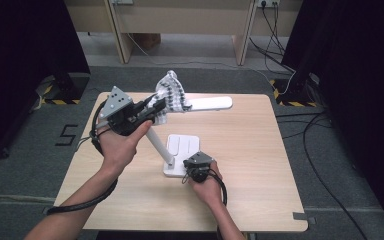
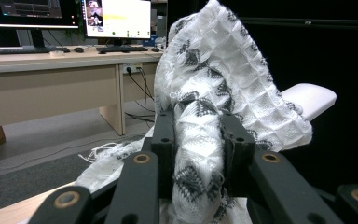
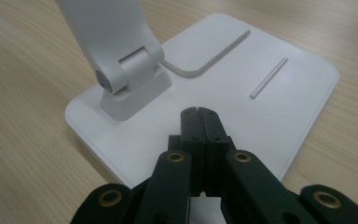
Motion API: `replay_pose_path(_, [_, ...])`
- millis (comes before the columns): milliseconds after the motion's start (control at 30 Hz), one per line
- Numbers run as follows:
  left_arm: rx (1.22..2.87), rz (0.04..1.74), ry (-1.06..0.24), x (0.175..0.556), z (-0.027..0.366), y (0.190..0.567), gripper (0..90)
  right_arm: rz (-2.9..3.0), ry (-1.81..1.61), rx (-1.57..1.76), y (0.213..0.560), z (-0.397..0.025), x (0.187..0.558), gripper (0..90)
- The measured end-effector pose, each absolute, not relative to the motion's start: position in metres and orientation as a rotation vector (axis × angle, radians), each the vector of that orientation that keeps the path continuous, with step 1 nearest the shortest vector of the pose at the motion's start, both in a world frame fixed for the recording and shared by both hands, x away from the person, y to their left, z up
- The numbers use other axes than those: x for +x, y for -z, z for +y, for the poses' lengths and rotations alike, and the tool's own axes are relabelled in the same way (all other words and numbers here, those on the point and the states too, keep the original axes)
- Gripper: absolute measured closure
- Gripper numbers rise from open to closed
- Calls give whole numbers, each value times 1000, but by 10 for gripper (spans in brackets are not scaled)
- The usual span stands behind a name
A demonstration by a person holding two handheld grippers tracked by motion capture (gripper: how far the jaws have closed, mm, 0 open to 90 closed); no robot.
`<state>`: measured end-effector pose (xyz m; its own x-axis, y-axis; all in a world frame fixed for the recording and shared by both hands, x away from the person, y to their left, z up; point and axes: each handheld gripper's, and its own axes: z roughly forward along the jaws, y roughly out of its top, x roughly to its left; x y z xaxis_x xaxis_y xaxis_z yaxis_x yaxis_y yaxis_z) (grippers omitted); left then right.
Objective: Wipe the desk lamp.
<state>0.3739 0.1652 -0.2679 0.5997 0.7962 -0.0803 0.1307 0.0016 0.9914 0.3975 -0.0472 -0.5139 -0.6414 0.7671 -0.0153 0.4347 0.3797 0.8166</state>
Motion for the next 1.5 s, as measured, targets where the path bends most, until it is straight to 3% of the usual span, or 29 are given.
replay_pose_path(1500, [1546,771,-580,381,129,259,709,2245,-1161,1039,515,-48,397,900])
